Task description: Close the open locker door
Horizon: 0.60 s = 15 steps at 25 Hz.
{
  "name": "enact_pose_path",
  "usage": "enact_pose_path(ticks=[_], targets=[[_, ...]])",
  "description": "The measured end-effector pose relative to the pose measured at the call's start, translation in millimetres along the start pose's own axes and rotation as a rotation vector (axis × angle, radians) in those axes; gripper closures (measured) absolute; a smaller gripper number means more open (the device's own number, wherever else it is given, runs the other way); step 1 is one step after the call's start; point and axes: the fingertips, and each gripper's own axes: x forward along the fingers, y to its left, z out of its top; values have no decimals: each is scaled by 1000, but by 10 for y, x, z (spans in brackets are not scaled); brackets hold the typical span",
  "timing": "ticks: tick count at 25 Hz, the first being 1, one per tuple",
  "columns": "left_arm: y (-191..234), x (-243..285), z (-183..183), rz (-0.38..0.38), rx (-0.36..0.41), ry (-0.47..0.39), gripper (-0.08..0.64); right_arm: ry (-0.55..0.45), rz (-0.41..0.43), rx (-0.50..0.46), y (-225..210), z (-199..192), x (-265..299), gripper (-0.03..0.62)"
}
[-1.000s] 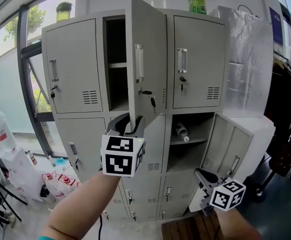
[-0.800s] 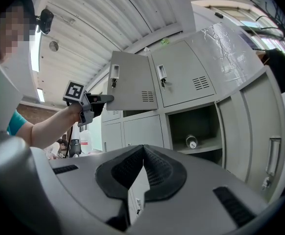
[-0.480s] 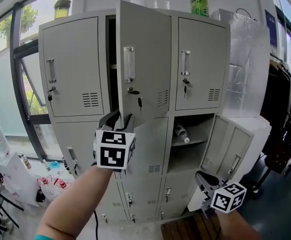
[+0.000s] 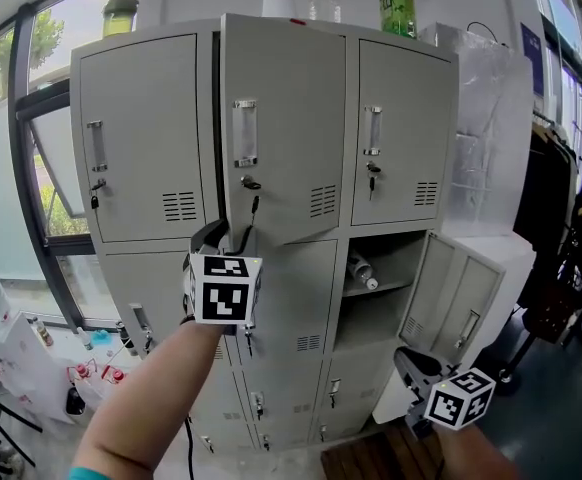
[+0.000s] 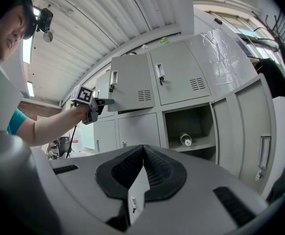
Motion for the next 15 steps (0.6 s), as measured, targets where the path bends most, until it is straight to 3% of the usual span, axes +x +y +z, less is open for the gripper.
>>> enact_pose_path(ticks=[4, 10, 15], targets=[[65, 128, -54, 7, 6, -7, 396, 6, -18, -1, 2, -28, -15, 594], [190, 267, -119, 82, 116, 9, 396, 11, -38, 1, -4, -56, -60, 594], [270, 382, -157, 102, 128, 39, 396, 13, -54, 3, -31, -75, -125, 594]])
